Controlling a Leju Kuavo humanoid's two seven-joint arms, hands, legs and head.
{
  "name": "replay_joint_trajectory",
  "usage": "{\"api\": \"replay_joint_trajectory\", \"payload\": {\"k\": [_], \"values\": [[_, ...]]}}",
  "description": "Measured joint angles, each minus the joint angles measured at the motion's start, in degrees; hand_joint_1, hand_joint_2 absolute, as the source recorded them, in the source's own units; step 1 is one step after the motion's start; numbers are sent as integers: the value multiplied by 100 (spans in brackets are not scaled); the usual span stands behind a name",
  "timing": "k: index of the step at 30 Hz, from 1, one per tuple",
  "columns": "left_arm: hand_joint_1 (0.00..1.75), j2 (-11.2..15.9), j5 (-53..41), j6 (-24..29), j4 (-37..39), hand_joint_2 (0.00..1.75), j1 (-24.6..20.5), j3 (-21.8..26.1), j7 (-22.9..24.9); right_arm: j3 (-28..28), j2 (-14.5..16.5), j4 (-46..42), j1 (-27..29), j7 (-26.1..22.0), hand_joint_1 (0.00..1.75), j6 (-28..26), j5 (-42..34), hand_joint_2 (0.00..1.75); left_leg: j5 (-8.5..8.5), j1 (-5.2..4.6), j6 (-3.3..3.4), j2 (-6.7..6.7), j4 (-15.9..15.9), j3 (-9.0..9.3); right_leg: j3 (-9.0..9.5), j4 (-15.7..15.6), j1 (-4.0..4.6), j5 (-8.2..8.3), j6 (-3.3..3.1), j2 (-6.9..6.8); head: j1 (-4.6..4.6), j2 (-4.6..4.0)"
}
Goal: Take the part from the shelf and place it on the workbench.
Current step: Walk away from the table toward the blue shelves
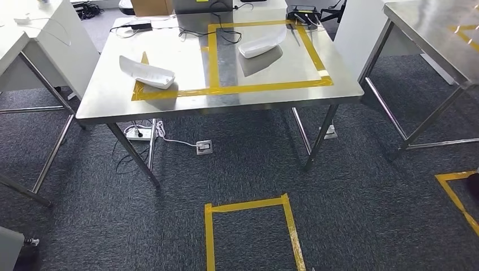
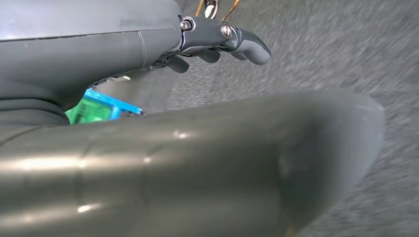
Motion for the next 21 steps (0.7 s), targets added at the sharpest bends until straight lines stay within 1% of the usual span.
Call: {"api": "replay_joint_trajectory", "payload": {"k": [1, 2, 3, 4, 5, 6, 7, 8, 9, 10, 11, 12, 13, 14, 15, 16, 17, 18, 19, 20, 21], "values": [[0, -36, -52, -72, 31, 0, -7, 8, -35, -7, -17, -1, -3, 98, 0, -7, 61, 0, -9, 5, -25, -10, -435, 327, -75, 51, -14, 42, 46, 1, -2, 0], [0, -82, -90, -120, 57, 0, -13, 14, -115, -2, -38, -3, -5, 215, 0, -2, 162, 0, -74, 2, -13, -22, -790, 559, -129, 89, -15, 87, 97, 3, 5, 0], [0, -136, -106, -150, 81, 0, -19, 26, -244, 11, -68, -4, -6, 326, 0, 10, 271, 44, -170, -10, 20, -34, -1031, 697, -161, 114, -13, 134, 141, 5, 9, 0], [0, -196, -100, -183, 104, 0, -22, 44, -421, 26, -99, -6, -4, 405, 0, 15, 358, 87, -214, -38, 82, -39, -1116, 721, -172, 107, -14, 188, 181, 8, 14, 0], [0, -249, -88, -219, 126, 0, -21, 65, -621, 37, -124, -7, 2, 437, 0, 6, 413, 131, -185, -45, 165, -34, -1100, 663, -172, 86, -20, 248, 223, 10, 21, 0], [0, -308, -87, -263, 146, 0, -29, 82, -832, 44, -154, -7, 10, 428, 0, -15, 442, 175, -140, -48, 235, -17, -1097, 619, -190, 89, -37, 243, 256, 21, 18, 0], [0, -364, -103, -312, 163, 0, -44, 92, -1036, 48, -179, -8, 18, 404, 0, -40, 465, 175, -79, -52, 307, 0, -1095, 556, -229, 162, -46, 123, 286, 34, 20, 0], [0, -404, -138, -351, 176, 0, -69, 95, -1199, 50, -203, -8, 24, 375, 0, -61, 485, 175, -7, -52, 368, 12, -1098, 479, -296, 347, -48, -109, 305, 49, 23, 0], [0, -448, -186, -391, 189, 0, -104, 95, -1323, 53, -228, -9, 24, 348, 0, -80, 503, 175, 66, -58, 411, 21, -1096, 392, -386, 646, -42, -425, 315, 66, 28, 0], [0, -482, -241, -427, 199, 0, -145, 95, -1402, 56, -250, -10, 20, 329, 0, -92, 515, 175, 141, -70, 437, 21, -1094, 306, -481, 1028, -28, -735, 315, 76, 33, 0], [0, -511, -296, -465, 209, 0, -194, 94, -1440, 57, -273, -12, 16, 309, 0, -102, 522, 175, 215, -86, 450, 21, -1089, 218, -547, 1394, -13, -939, 310, 83, 37, 0], [0, -540, -355, -511, 218, 0, -249, 93, -1460, 60, -292, -14, 13, 290, 0, -106, 529, 175, 292, -104, 458, 20, -1085, 129, -551, 1657, 3, -1008, 295, 89, 39, 0], [0, -565, -411, -558, 226, 0, -312, 91, -1472, 65, -306, -15, 11, 272, 0, -104, 539, 175, 370, -125, 463, 18, -1080, 40, -460, 1736, 23, -947, 264, 93, 40, 0], [0, -591, -466, -602, 234, 0, -379, 85, -1480, 75, -317, -16, 10, 255, 0, -98, 552, 175, 444, -145, 464, 14, -1077, -49, -257, 1592, 47, -802, 218, 98, 40, 0], [0, -617, -524, -645, 241, 0, -449, 73, -1487, 86, -324, -20, 5, 240, 0, -92, 564, 175, 512, -160, 463, 10, -1076, -123, 44, 1257, 80, -661, 155, 103, 40, 0], [0, -646, -585, -682, 246, 0, -514, 52, -1489, 96, -334, -28, -2, 224, 0, -87, 572, 175, 573, -176, 453, 7, -1074, -181, 394, 797, 117, -623, 77, 106, 40, 0], [0, -669, -655, -713, 251, 0, -572, 21, -1473, 104, -343, -36, -15, 209, 0, -87, 576, 175, 627, -184, 434, 7, -1077, -215, 687, 380, 148, -639, 26, 106, 37, 0], [0, -685, -725, -743, 256, 0, -618, -17, -1441, 107, -350, -43, -28, 205, 0, -92, 578, 175, 679, -182, 408, 13, -1086, -229, 876, 76, 179, -685, -14, 108, 40, 0], [0, -694, -793, -769, 261, 0, -652, -55, -1388, 110, -356, -48, -37, 223, 0, -97, 586, 175, 734, -178, 375, 23, -1104, -237, 954, -90, 200, -722, -37, 107, 44, 0], [0, -694, -851, -791, 267, 0, -672, -91, -1327, 118, -356, -48, -44, 261, 0, -101, 600, 175, 795, -173, 338, 31, -1133, -240, 930, -141, 204, -677, -46, 108, 49, 0], [0, -689, -890, -808, 275, 0, -680, -120, -1267, 128, -356, -48, -46, 325, 0, -99, 618, 175, 822, -168, 304, 33, -1143, -253, 885, -175, 194, -609, -72, 98, 58, 0]]}}
